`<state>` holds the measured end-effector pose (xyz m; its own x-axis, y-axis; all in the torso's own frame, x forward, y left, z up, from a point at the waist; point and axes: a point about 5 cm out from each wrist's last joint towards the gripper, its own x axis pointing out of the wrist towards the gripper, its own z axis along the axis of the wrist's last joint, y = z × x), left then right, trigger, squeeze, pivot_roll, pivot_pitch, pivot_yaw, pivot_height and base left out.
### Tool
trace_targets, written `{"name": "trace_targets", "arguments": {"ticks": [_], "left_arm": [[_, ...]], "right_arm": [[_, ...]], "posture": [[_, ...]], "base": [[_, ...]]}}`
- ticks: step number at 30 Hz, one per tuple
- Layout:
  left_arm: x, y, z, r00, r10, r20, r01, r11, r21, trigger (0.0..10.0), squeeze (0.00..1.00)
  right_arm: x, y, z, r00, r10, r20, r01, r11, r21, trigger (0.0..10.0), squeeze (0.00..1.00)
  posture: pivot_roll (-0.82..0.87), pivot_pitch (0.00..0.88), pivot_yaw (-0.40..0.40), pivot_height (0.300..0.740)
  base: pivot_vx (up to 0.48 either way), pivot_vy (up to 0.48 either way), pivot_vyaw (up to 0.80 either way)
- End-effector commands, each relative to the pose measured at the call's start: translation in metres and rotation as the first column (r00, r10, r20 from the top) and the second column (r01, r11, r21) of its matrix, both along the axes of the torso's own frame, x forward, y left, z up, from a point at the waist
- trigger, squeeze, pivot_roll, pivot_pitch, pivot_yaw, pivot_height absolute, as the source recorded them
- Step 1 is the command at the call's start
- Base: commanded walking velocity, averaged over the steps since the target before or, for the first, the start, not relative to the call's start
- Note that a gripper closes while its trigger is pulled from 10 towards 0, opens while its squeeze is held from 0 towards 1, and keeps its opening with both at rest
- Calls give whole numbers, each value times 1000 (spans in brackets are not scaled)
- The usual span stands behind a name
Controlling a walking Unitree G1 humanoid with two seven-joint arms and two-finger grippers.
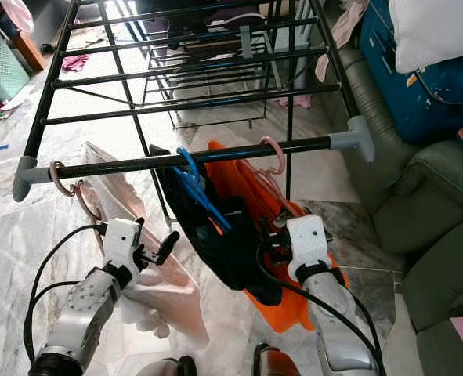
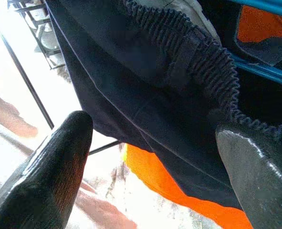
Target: Hang hanger
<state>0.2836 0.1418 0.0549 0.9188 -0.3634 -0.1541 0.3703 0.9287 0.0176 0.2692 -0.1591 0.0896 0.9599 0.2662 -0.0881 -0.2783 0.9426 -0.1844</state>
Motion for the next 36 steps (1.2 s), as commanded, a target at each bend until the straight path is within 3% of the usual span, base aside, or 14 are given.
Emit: {"name": "trace_targets", "arguments": {"ticks": [1,10,12,13,14,15,26,36], "left_arm": [[-3,6,-5,1000,6,-19,-6,1000,29,10000,0],[-4,8,-7,1000,6,-24,-5,999,34,10000,0],[-4,9,-7,1000,6,-25,-5,999,34,10000,0],[-4,9,-7,1000,5,-25,-4,999,34,10000,0],[-4,9,-7,1000,5,-25,-4,999,34,10000,0],[-4,9,-7,1000,3,-26,-2,999,35,10000,0],[-5,10,-8,1000,-3,-29,4,999,40,10000,0],[-5,10,-7,1000,-6,-29,8,999,42,10000,0]], "right_arm": [[-3,3,2,999,33,0,-33,999,16,10000,1000],[2,-13,26,985,-122,125,109,989,104,10000,1000],[2,-13,28,982,-130,138,115,987,114,10000,745],[2,-13,29,981,-133,142,116,986,120,10000,263],[2,-12,29,980,-134,145,117,985,124,10000,263],[2,-11,30,981,-132,144,113,985,134,10000,0],[-2,-7,45,974,-95,205,66,988,142,10000,0],[-16,-3,53,960,-80,269,54,993,101,10000,0]], "posture": [[-98,192,113,740],[-96,190,111,740],[-96,191,112,740],[-96,191,112,740],[-97,191,114,740],[-97,191,114,740],[-97,194,119,740],[-99,198,126,740]], "base": [[0,0,0],[0,0,0],[0,0,0],[0,0,0],[0,0,0],[0,0,0],[0,0,0],[0,0,0]]}}
